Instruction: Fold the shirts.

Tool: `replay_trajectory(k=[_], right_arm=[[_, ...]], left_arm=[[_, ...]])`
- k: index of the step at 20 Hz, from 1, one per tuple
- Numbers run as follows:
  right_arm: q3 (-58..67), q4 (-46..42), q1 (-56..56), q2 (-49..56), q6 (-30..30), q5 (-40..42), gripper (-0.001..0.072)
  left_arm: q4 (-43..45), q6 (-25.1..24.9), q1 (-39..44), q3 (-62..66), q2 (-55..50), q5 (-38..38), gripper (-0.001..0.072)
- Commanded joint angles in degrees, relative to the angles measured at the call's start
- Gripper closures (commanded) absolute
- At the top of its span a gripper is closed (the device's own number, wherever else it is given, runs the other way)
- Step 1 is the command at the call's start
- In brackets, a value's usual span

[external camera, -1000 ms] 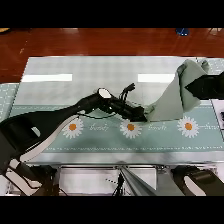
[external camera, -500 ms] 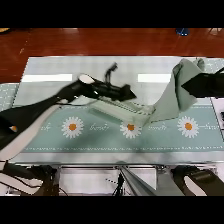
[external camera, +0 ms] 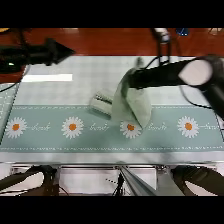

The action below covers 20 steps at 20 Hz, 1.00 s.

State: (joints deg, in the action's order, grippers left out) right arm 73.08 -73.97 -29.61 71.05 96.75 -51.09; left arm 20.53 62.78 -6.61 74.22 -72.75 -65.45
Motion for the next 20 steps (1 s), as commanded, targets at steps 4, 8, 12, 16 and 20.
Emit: replay_trajectory(k=[4,8,12,16,20], right_arm=[[0.0,14.3,-7.7,18.0,0.6,20.2,0.0272],[0.0,7.4,-3.3,12.7,-0.2,10.1,0.0271],[0.0,-15.3,5.5,3.0,-0.3,-17.0,0.0272],[-8.1,-24.3,20.0,-4.3,-3.6,-29.6,0.0272],[-27.8,7.8,31.8,-9.4,-6.0,-13.0,0.0119]], left_arm=[[0.6,0.1,-8.7,0.0,9.2,-9.0,0.0681],[1.2,-0.1,-8.7,0.0,8.9,-8.7,0.068],[8.1,0.0,-8.7,0.0,8.7,-8.7,0.068],[19.2,1.7,-8.7,0.0,8.7,-8.8,0.068],[27.4,2.7,-8.7,0.0,8.7,-9.2,0.0408]])
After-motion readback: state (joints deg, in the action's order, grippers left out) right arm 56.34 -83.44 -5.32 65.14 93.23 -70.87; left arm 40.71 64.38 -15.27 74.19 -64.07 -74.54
